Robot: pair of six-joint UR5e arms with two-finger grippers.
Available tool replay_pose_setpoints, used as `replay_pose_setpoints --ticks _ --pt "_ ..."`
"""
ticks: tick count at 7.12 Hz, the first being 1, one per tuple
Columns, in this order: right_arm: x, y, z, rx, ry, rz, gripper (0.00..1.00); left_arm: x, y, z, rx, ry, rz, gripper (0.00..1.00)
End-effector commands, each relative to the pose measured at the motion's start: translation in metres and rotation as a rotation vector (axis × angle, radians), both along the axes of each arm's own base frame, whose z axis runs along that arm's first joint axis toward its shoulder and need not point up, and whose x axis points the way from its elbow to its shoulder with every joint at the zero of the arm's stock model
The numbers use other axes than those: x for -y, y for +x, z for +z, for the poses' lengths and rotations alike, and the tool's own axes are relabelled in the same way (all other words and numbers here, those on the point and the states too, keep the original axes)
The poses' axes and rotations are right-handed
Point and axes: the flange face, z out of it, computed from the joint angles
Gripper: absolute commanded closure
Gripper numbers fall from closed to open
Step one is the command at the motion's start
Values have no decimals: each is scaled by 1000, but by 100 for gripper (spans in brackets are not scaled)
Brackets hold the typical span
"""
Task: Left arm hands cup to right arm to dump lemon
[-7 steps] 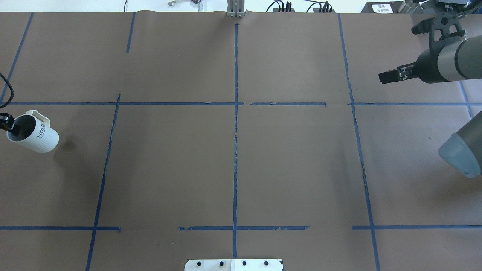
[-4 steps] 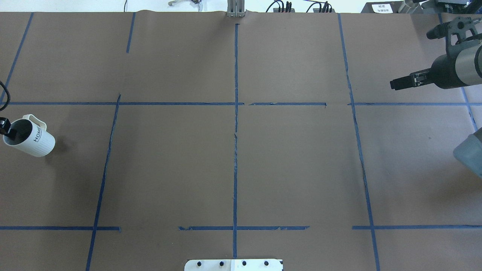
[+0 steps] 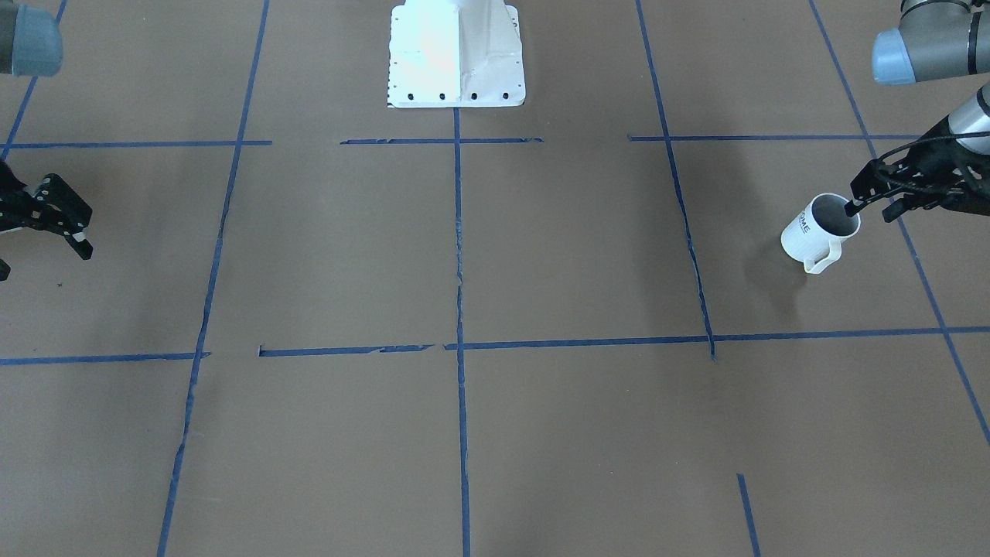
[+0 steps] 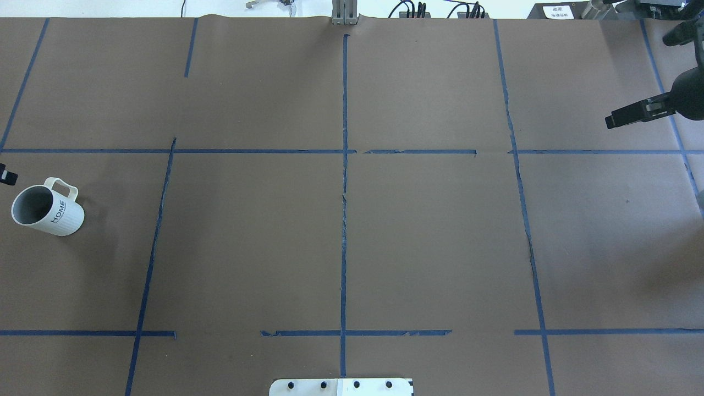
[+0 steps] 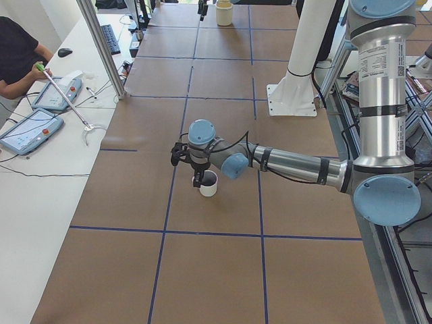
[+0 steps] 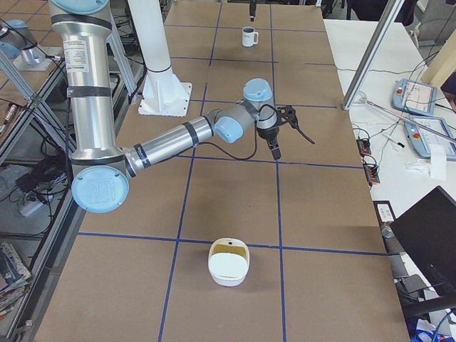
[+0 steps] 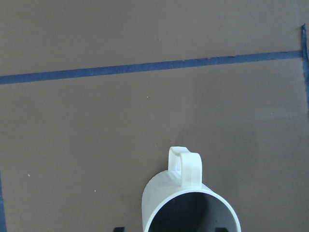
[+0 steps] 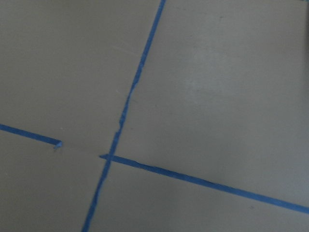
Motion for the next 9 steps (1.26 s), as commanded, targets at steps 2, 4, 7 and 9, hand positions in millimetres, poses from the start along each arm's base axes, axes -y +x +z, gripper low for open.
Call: replay_pose_setpoints --ticks 2,4,7,9 --pt "-45 110 77 14 -37 -72 0 -8 -121 16 113 117 6 0" --pt "-111 146 142 50 -120 -104 0 -17 -175 44 163 98 103 0" --pt "-144 163 150 30 -265 -161 0 -48 -176 101 101 -122 53 0" --pt "-120 165 132 21 -290 -149 0 -57 -175 84 89 -128 22 0"
